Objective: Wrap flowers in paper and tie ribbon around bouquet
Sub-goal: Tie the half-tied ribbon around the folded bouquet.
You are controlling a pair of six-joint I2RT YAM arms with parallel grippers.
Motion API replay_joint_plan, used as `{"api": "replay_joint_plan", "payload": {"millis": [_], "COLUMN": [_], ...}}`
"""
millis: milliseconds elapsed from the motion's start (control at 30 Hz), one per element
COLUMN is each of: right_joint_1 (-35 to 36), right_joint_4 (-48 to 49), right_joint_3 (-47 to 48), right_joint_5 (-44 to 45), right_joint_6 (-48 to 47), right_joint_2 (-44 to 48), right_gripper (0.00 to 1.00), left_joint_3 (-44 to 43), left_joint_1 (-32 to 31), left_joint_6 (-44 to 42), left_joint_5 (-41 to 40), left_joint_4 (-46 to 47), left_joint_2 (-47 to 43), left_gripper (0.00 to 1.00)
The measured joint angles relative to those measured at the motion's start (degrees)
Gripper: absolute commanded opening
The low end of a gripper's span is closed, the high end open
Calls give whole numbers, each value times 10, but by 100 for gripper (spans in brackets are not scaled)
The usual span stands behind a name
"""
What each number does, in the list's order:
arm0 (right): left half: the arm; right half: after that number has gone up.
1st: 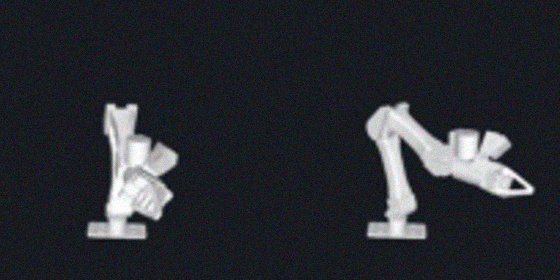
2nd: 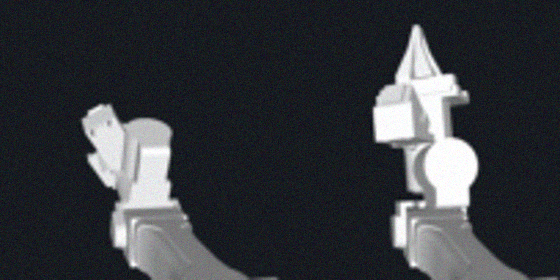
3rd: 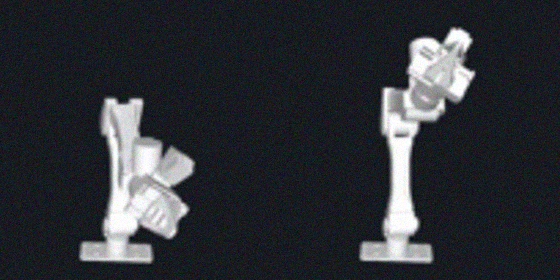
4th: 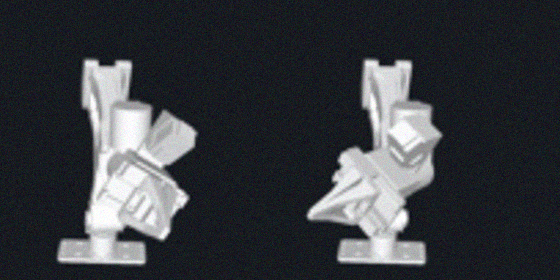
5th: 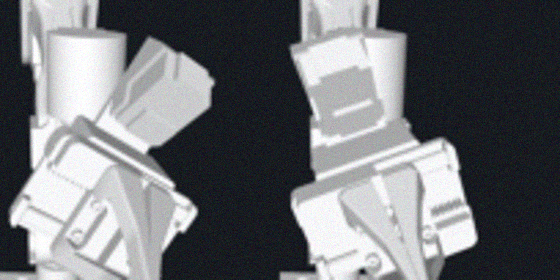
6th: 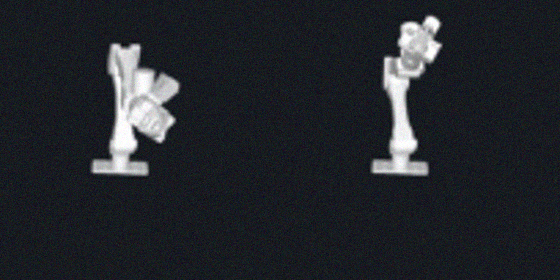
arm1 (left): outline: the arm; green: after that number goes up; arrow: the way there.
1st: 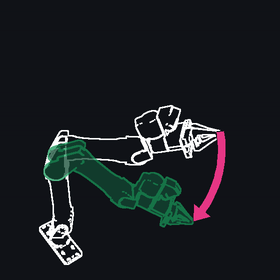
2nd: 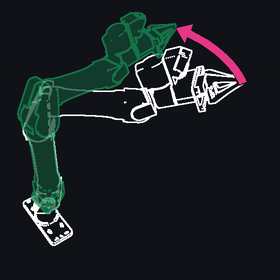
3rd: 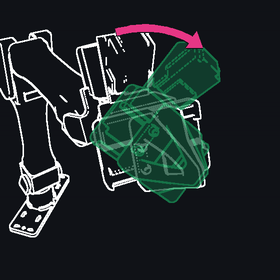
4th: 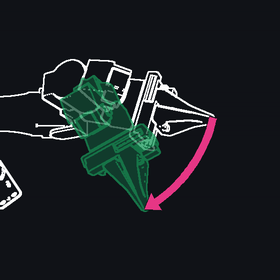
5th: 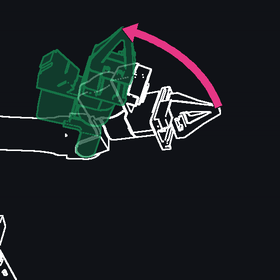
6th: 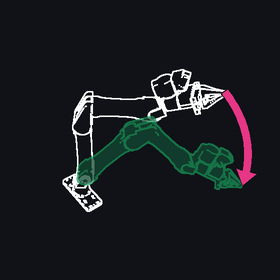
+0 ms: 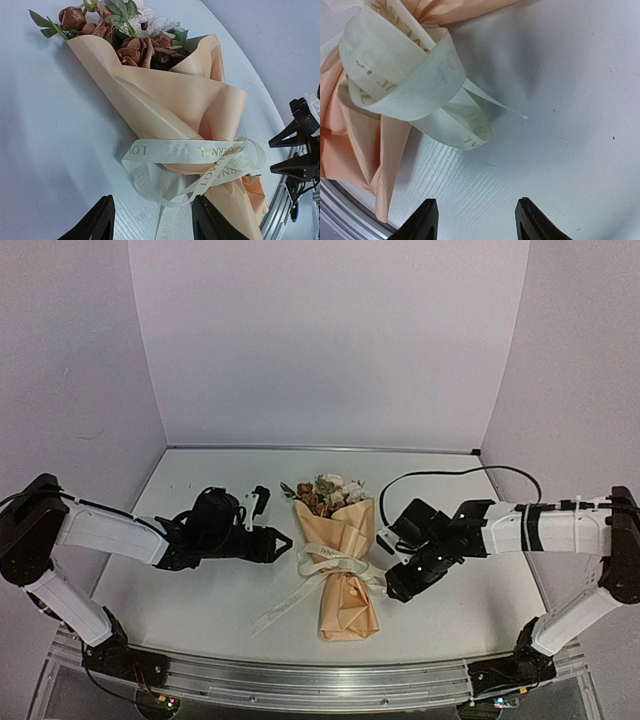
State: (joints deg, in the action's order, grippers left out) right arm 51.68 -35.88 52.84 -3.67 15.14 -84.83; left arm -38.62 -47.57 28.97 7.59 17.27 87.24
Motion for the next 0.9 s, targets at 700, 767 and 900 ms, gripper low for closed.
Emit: {"api": "replay_joint_plan", "payload": {"millis": [700, 767, 900], "right_joint_1": [-61, -61, -61], "right_joint_4": [91, 92, 93], "right_joint_3": [-18, -21, -21], "right_joint_5": [-29, -28, -26], "right_joint_6": [-30, -31, -37], "right_joint_2": [34, 38, 40], "right_gripper": [59, 59, 59], "left_joint_3": [5, -3, -15], "left_joint_1": [-91, -103, -109], "left_joint_6": [576, 609, 650], "left_joint_5": [-50, -60, -81], "left_joint_4": [59, 63, 75], "left_joint_2": [115, 135, 142], "left_gripper": [58, 58, 57]}}
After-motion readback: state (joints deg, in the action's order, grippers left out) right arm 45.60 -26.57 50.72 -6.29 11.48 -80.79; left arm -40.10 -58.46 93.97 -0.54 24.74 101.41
